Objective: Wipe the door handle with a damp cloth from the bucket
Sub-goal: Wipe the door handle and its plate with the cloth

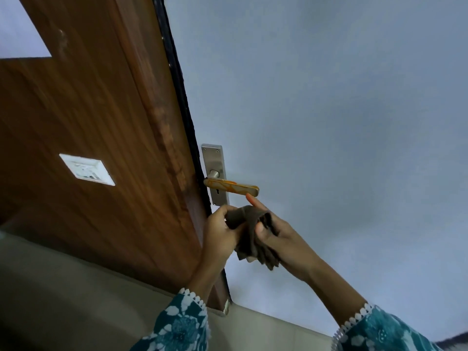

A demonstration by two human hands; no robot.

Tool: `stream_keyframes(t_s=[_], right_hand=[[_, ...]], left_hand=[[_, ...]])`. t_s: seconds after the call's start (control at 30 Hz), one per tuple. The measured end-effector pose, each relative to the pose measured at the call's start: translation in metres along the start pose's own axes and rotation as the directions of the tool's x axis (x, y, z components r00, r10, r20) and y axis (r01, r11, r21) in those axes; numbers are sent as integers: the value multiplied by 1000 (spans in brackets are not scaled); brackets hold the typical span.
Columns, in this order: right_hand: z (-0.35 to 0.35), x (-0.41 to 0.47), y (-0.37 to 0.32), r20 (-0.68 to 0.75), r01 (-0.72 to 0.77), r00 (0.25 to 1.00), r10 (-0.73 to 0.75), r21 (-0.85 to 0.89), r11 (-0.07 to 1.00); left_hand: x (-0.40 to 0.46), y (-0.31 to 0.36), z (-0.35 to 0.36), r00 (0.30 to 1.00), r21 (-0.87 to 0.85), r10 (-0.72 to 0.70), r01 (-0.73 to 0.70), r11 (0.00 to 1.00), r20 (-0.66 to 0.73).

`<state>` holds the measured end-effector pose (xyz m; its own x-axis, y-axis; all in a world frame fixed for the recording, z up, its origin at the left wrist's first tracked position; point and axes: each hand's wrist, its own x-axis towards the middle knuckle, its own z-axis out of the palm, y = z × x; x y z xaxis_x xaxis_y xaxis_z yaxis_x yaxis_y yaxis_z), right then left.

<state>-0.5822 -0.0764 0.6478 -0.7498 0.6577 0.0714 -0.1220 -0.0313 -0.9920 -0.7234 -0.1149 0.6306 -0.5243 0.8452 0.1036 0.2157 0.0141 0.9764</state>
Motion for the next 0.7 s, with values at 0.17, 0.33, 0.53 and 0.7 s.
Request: stream_keyframes(t_s=[0.17, 0.33, 0.53, 0.7], right_hand=[[27, 27, 12, -308, 87, 930, -200, -344, 935], [33, 50, -15, -397, 105, 787, -473, -668, 736], [45, 90, -43, -272, -8, 697, -664, -928, 372], [63, 101, -62, -348, -156, 787, -510, -911, 381]], left_hand=[[35, 1, -42, 909, 304, 364, -412, 859, 203], [68, 23, -107, 714, 207, 687, -699, 685, 135], [116, 32, -148, 464, 299, 878, -827, 476, -115], [137, 36, -153, 291, 427, 953, -853, 300, -88]])
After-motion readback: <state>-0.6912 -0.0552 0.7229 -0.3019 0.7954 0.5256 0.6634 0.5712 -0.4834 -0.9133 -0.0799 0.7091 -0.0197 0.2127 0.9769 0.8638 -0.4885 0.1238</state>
